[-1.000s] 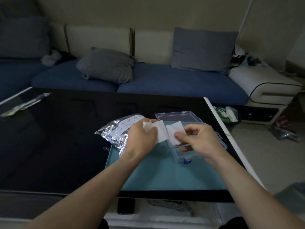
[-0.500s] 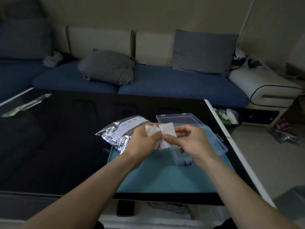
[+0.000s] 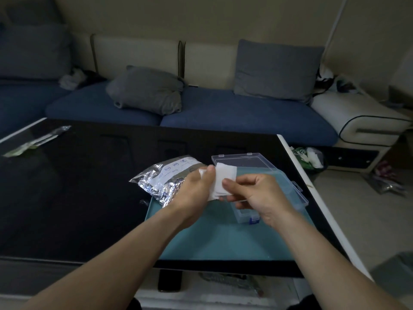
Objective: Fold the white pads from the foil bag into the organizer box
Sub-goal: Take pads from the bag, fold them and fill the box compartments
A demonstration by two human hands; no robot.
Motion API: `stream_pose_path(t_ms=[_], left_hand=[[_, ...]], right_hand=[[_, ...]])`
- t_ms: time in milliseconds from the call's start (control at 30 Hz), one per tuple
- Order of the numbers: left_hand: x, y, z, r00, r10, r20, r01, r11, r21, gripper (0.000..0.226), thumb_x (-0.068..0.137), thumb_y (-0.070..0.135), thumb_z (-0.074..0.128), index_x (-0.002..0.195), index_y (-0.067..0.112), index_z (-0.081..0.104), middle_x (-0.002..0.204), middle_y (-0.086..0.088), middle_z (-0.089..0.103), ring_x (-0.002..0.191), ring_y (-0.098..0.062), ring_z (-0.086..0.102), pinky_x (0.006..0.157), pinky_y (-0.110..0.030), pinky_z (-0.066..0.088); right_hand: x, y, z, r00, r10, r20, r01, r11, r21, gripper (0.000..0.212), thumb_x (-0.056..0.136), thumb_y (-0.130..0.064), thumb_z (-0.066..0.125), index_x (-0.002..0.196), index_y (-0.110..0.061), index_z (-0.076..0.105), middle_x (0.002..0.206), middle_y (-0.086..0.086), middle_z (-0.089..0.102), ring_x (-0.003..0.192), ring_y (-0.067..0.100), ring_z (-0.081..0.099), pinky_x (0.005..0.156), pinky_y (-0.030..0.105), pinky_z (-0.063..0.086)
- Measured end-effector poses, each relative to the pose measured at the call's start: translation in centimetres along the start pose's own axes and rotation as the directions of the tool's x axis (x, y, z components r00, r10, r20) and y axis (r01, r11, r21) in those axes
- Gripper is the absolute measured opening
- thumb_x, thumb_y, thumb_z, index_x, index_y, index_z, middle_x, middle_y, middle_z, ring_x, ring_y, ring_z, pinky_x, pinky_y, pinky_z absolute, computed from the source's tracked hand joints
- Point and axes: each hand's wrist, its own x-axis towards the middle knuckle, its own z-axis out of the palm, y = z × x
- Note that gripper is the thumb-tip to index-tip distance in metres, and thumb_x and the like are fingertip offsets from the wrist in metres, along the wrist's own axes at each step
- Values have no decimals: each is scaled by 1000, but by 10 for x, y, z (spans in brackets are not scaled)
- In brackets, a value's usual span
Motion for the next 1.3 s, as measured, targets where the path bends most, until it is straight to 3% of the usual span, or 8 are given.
stream_pose_path(t_ms=[367, 567, 667, 767, 900, 1067, 1200, 1300], left_hand=[[4, -7, -14, 973, 193, 124, -229, 787, 573, 29, 102, 28, 48, 79, 15, 59, 56, 3, 62, 48, -11, 53, 50, -23, 43], [5, -7, -3, 996, 86, 24, -90, 970, 225, 38, 106, 30, 40, 95, 3, 64, 70, -6, 64, 53, -8, 57, 51, -21, 47], [3, -6, 5, 993, -10, 118, 5, 999, 42, 53, 100, 48, 47, 97, -2, 65, 87, -17, 67, 76, -21, 64, 74, -34, 54], [2, -5, 7, 960, -37, 279, 50, 998, -43, 67, 93, 57, 49, 106, -8, 60, 90, -21, 59, 81, -26, 58, 83, -39, 48], [6, -8, 8, 973, -92, 210, 109, 992, -68, 22, 102, 21, 51, 93, 1, 58, 82, -13, 62, 67, -20, 60, 70, -36, 57], [6, -3, 0, 909, -284, 305, 315, 947, -58, 12, 93, 9, 58, 104, 7, 58, 82, -13, 59, 62, -19, 59, 50, -24, 49], [6, 0, -3, 828, -357, 431, 425, 902, -69, 16, 92, 11, 50, 107, 14, 56, 83, -7, 57, 70, -16, 57, 58, -31, 53], [5, 3, -4, 808, -367, 462, 434, 900, -45, 19, 94, 14, 42, 92, 14, 61, 74, -3, 66, 64, -15, 64, 59, -30, 51]], right_hand=[[11, 2, -18, 988, -145, 54, 154, 893, -423, 21, 68, -26, 92, 82, -21, 76, 69, -4, 73, 57, 2, 62, 55, 20, 43], [4, -8, -22, 991, 60, 120, -65, 997, 41, 29, 70, -22, 83, 97, -13, 75, 84, -1, 76, 71, 9, 68, 57, 21, 49], [2, -4, -15, 977, 110, 183, -109, 994, -14, 24, 71, -19, 85, 90, -8, 74, 80, 6, 75, 62, 10, 66, 55, 20, 49], [1, 0, -6, 995, 64, 81, -55, 992, -113, 25, 73, -23, 89, 81, -6, 72, 69, 8, 72, 55, 11, 64, 52, 22, 50], [9, 2, -4, 976, -205, -69, 147, 864, -481, 44, 58, -35, 96, 84, -20, 64, 79, -5, 68, 67, 8, 61, 59, 17, 45], [6, 1, -7, 884, -307, 352, 466, 622, -629, 120, 46, -36, 100, 149, -35, 38, 142, -14, 43, 127, 1, 42, 101, 17, 36], [6, 5, 1, 840, -389, 379, 540, 673, -505, 78, 62, -21, 95, 132, -27, 61, 118, -16, 66, 105, -2, 62, 85, 12, 47], [2, 1, 4, 782, -450, 432, 618, 649, -443, 74, 69, -16, 90, 135, -27, 59, 127, -15, 64, 116, -3, 58, 96, 15, 46]])
